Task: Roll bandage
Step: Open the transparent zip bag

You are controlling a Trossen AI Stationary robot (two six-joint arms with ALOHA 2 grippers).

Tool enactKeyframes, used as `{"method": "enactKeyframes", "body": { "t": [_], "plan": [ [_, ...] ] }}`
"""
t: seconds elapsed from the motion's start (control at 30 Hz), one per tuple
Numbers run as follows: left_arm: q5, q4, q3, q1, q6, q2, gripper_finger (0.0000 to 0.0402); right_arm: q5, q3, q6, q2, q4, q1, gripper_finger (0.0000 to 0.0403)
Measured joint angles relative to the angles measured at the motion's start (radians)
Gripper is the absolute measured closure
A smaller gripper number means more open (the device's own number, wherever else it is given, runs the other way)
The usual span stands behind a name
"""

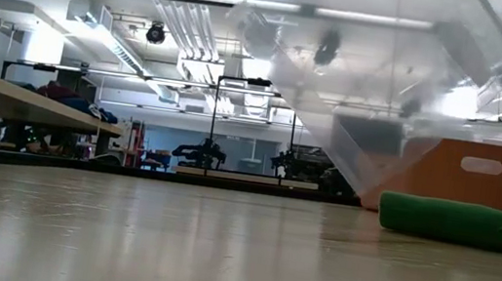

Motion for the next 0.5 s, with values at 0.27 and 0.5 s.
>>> {"method": "enactKeyframes", "body": {
  "t": [0.27, 0.5],
  "plan": [
    [0.023, 0.105, 0.075, -0.013, -0.031, 0.098, 0.0268, 0.014, 0.047, 0.119, 0.048, 0.066, 0.026, 0.0402],
    [0.018, 0.105, 0.094, -0.033, -0.085, 0.137, 0.0289, 0.011, 0.048, 0.131, 0.057, 0.188, 0.055, 0.0403]
  ]
}}
